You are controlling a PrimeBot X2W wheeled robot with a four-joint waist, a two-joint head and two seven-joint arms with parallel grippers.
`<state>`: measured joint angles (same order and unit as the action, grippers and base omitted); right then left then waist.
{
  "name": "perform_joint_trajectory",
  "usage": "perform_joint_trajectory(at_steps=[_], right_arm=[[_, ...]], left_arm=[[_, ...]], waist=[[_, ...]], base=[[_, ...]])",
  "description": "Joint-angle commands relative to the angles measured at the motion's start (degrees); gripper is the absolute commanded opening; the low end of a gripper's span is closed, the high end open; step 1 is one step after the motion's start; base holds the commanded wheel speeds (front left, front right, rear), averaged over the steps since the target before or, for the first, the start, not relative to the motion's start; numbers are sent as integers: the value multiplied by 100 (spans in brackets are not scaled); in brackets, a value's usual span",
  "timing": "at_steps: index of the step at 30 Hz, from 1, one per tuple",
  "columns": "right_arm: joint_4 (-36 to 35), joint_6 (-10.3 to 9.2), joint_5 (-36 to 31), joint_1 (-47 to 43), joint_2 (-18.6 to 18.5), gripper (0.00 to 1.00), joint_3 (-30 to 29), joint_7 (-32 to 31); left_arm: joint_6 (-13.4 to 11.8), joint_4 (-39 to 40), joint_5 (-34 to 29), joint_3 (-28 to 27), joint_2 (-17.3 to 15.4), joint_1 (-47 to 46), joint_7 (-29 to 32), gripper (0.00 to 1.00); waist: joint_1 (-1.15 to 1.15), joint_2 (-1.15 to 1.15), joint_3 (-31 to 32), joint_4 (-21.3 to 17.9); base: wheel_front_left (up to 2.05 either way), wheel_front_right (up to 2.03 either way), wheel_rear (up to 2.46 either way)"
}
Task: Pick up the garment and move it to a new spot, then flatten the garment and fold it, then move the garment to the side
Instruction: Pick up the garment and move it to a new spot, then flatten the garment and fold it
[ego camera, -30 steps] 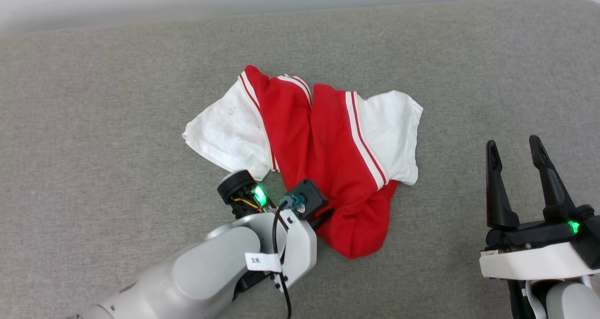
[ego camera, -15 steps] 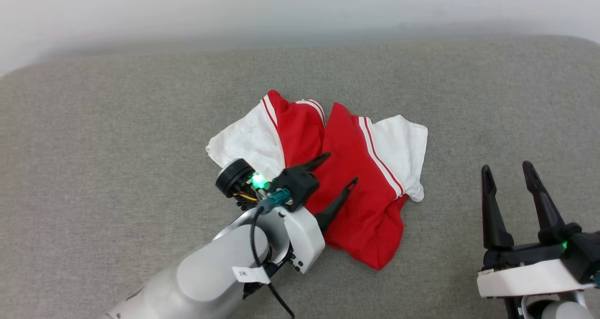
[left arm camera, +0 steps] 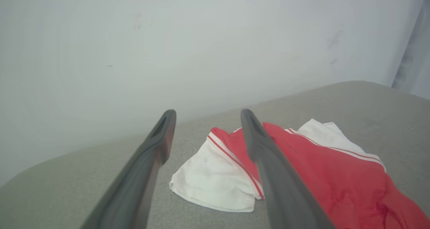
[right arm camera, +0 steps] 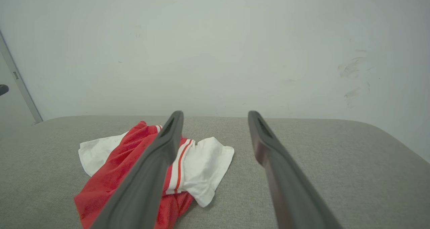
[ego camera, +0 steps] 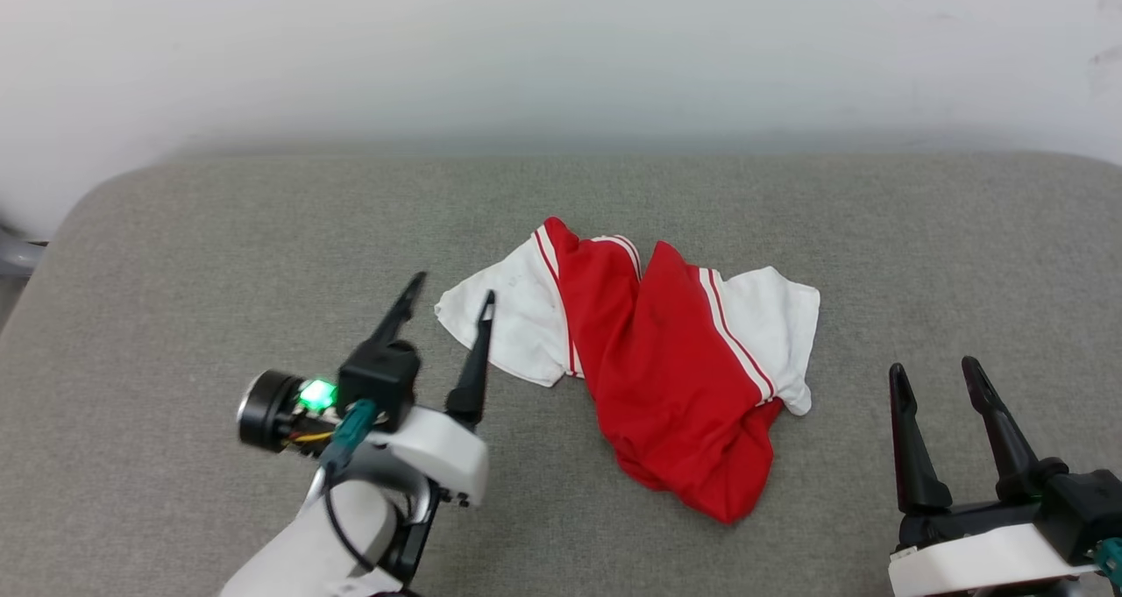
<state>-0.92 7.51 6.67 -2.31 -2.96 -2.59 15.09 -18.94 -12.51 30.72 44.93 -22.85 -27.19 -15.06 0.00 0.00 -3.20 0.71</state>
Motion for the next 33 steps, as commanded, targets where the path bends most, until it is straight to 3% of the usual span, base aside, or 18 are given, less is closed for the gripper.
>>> perform_joint_trajectory(at_steps=[1,6,12,14,23,33], right_arm=[[21,-4,19,-70,14,100,4,11],[46,-4,115,-158,15,100,-34,12],[107,-4,315,-232,14,100,-110,12],[137,-4,380,-262,14,100,-142,12],[246,-4,491,-376,15,100,-171,12],[378,-4,327,-527,14,100,-125,12]], left_arm=[[-80,136,-100,-262,-31,273,-14,100],[-229,492,-454,-1162,-41,1073,-14,100],[-105,787,-811,-2117,225,1931,-15,100],[198,937,-1057,-2616,486,2396,-15,100],[884,907,-1644,-3306,1096,2969,-16,100],[1347,655,-2134,-3741,1510,3124,-16,100]], waist=[[0,0,100,73],[0,0,198,164],[0,0,261,239],[0,0,279,266],[0,0,331,283],[0,0,319,270]], base=[[0,0,0],[0,0,0],[0,0,0],[0,0,0],[0,0,0],[0,0,0]])
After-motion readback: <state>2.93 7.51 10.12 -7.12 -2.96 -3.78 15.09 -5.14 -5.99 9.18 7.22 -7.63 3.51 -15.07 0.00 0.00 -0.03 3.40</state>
